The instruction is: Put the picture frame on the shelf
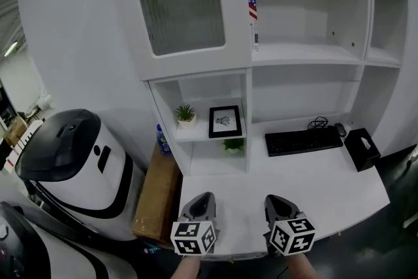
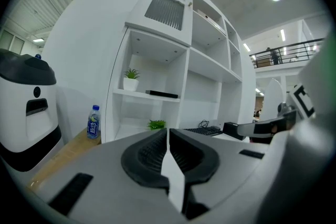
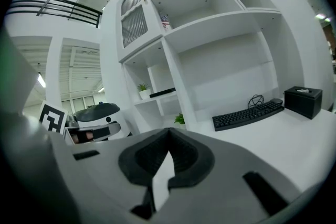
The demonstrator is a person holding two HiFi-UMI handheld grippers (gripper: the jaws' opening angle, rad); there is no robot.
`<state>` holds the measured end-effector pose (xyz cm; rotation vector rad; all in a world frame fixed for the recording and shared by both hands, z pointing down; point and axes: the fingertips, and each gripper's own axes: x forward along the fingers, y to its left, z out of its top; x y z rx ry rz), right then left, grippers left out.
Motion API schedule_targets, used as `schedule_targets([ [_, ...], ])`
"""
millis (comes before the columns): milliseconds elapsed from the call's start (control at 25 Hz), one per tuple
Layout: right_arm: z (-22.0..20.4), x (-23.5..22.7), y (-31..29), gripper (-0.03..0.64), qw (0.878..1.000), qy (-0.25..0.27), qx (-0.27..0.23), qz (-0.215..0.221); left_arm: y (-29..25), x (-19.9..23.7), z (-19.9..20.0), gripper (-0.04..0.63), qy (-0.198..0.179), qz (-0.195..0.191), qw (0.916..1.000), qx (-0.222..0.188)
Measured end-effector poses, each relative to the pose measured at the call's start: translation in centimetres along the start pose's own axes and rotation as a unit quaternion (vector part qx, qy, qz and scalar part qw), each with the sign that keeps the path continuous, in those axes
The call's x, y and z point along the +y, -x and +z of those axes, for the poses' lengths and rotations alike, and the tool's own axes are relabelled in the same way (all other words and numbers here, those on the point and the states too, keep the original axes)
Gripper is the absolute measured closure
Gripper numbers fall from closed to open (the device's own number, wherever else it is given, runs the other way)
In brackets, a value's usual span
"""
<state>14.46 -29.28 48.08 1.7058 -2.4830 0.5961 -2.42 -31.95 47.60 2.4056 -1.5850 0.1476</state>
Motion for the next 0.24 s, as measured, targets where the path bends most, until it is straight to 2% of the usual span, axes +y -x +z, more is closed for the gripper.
schedule_targets([
  [240, -0.48, -0.12, 0.05, 0.617, 1.0, 0.002, 0.003, 0.009, -0.47, -0.64, 0.17, 0.574, 0.014, -0.003, 0.9999, -0.005],
])
